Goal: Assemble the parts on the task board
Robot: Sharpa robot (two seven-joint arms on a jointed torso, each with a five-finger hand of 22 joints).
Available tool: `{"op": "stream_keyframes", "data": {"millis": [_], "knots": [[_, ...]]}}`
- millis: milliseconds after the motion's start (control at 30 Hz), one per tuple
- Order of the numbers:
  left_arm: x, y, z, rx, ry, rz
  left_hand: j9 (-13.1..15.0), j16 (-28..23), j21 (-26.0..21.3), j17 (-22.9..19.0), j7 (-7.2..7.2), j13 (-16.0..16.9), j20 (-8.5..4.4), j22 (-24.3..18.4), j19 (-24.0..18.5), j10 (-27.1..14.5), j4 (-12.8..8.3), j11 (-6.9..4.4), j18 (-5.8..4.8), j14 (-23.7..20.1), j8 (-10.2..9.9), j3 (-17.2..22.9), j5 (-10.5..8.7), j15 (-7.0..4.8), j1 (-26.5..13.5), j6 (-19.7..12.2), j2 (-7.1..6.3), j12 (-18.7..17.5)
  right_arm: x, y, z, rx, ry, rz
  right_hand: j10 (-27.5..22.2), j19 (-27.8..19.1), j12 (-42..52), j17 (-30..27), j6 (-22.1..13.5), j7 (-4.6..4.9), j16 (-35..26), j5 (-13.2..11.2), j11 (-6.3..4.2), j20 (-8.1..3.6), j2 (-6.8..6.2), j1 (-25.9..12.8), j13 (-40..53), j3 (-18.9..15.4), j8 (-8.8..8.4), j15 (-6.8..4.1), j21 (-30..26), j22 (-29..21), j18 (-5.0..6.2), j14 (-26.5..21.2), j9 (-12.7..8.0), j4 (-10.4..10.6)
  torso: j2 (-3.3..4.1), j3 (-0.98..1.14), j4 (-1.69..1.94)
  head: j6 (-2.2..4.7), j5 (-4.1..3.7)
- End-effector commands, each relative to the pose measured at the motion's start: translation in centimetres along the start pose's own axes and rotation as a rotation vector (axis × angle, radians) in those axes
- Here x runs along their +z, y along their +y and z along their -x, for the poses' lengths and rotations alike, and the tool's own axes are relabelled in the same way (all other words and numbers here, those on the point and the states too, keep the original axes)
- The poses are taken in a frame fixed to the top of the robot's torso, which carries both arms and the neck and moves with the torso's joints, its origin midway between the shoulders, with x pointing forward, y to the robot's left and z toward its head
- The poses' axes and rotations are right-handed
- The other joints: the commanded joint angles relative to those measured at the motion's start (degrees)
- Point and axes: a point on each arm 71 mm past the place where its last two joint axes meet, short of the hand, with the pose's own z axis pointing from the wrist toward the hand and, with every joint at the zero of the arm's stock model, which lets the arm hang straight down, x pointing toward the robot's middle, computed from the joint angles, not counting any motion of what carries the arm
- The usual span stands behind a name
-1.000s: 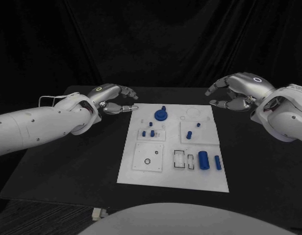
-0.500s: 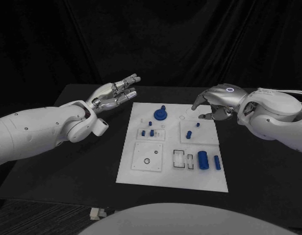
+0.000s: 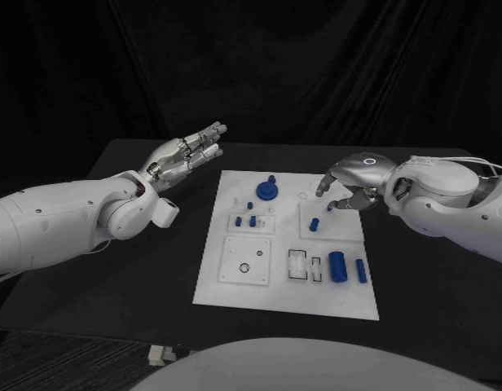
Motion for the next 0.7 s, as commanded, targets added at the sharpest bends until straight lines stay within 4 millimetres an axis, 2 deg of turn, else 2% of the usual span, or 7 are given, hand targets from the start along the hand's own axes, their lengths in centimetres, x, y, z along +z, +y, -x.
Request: {"op": "stream_keyframes", "data": {"millis": [33,200,400,567,700], "knots": [[0.0,-1.3,-0.1,-0.049,-0.002,-0.196,-0.1,-0.2,-0.1,-0.1,0.09,-0.1,0.61,-0.1,0.0,0.0,0.0,0.52,0.56,0.0,-0.4,-0.5,0.37,0.47,0.8,-0.3,0.07,-0.2,0.1,-0.2,-0.4,-0.011,0.022,-0.007,0.8,0.3,0.3,0.0,0.4,0.10,0.0,-0.5,-0.12,-0.02,-0.05,-0.3,-0.2,0.5,-0.32,0.12,0.1,7.9,0.89,0.4,0.1,0.0,-0.05,0.04,-0.15,-0.01,-0.02],[0.1,-1.2,-0.3,-0.055,0.004,-0.189,0.0,-0.2,-0.1,-0.1,0.46,-0.1,1.51,-0.3,0.1,-0.1,-0.3,1.31,0.97,0.0,-0.2,-0.7,1.15,0.88,2.3,0.6,0.42,-0.2,0.2,-0.4,-0.8,-0.031,0.019,-0.022,3.1,0.5,1.1,0.4,0.9,0.63,0.4,0.0,0.10,0.04,0.27,-1.1,-0.4,1.1,-0.47,0.28,0.2,7.9,0.86,0.8,0.3,0.1,-0.09,0.02,-0.07,-0.01,-0.27],[0.2,-1.1,-0.3,-0.058,0.008,-0.186,0.0,-0.2,0.0,-0.1,0.76,-0.1,2.00,-0.5,0.2,-0.1,-0.5,1.66,1.19,0.0,-0.3,-0.7,2.12,1.22,3.5,0.7,0.62,-0.2,0.2,-0.6,-1.4,-0.055,0.021,-0.037,4.3,0.7,1.3,0.3,1.1,0.39,0.5,0.6,-0.07,0.09,0.25,-1.3,-0.7,1.6,-0.66,0.23,0.3,8.0,0.83,0.9,0.4,-0.1,-0.10,0.00,-0.05,-0.01,-0.39],[0.2,-1.0,-0.3,-0.059,0.008,-0.189,0.2,-0.2,0.4,-0.1,1.33,0.0,3.34,1.1,1.1,0.2,-0.8,2.48,1.47,0.0,-0.1,-0.8,4.38,1.94,5.9,1.8,1.20,-0.2,0.4,-0.9,-2.0,-0.059,0.025,-0.053,4.8,0.7,1.4,0.3,1.2,0.47,0.4,0.5,-0.12,0.04,0.24,-1.5,-0.8,1.9,-0.70,0.17,0.2,8.0,0.86,0.9,0.4,-0.2,-0.11,-0.01,-0.04,-0.01,-0.23],[0.2,-1.0,-0.4,-0.060,0.009,-0.189,0.2,-0.2,0.6,0.0,1.50,0.0,3.73,1.8,1.7,0.4,-0.9,2.85,1.52,0.0,-0.1,-0.9,4.95,2.24,6.5,2.2,1.33,-0.1,0.6,-1.1,-2.4,-0.060,0.021,-0.059,5.4,0.8,1.5,0.3,1.5,0.45,0.5,0.2,-0.17,0.02,0.20,-1.7,-0.8,2.1,-0.67,0.17,0.2,8.0,0.84,0.9,0.5,-0.2,-0.15,-0.02,-0.02,-0.01,-0.15]]}}
